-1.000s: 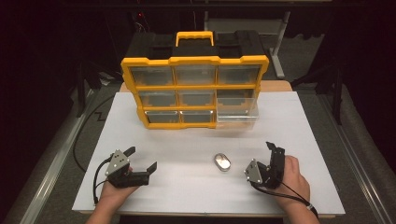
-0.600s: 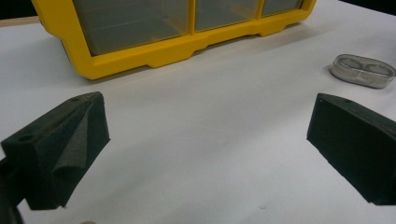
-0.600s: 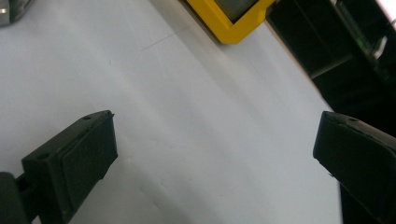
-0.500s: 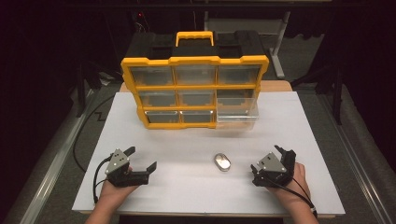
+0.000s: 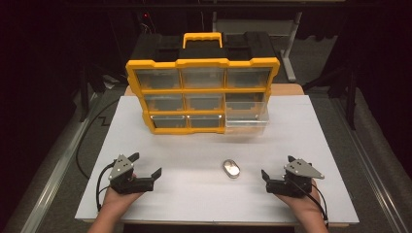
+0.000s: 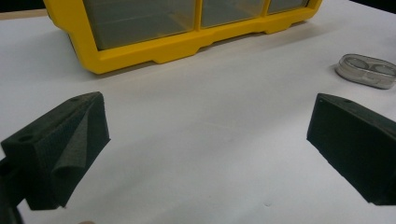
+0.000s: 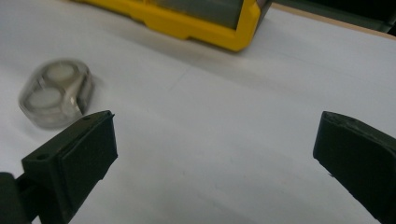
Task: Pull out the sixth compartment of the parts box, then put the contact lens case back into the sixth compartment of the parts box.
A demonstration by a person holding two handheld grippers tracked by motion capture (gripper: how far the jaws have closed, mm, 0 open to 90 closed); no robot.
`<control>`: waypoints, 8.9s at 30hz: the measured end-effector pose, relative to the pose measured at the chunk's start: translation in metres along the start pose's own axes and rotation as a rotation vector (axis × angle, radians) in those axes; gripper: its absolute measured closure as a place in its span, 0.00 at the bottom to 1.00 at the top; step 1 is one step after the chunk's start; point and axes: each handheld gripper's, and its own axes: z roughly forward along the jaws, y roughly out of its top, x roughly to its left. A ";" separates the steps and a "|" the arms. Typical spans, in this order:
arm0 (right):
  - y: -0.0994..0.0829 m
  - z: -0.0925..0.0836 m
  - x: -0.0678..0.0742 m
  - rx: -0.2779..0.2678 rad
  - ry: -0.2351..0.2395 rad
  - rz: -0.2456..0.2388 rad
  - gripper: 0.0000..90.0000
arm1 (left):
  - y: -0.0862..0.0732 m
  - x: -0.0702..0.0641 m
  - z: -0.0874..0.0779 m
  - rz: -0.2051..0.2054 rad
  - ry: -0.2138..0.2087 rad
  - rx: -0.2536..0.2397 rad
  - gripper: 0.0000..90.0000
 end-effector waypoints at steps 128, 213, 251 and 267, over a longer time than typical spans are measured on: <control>0.033 0.074 0.091 0.256 0.189 -0.044 0.50 | 0.000 0.001 -0.003 0.010 0.019 -0.041 0.00; 0.009 0.004 -0.014 0.175 0.170 0.021 0.55 | 0.000 0.002 -0.002 -0.009 0.019 -0.039 0.00; 0.043 0.017 -0.010 0.511 0.281 -0.152 0.55 | 0.001 -0.001 -0.001 0.015 0.010 -0.036 0.00; 0.053 0.019 -0.010 0.640 0.313 -0.196 0.55 | 0.001 -0.001 -0.001 0.014 -0.006 -0.050 0.00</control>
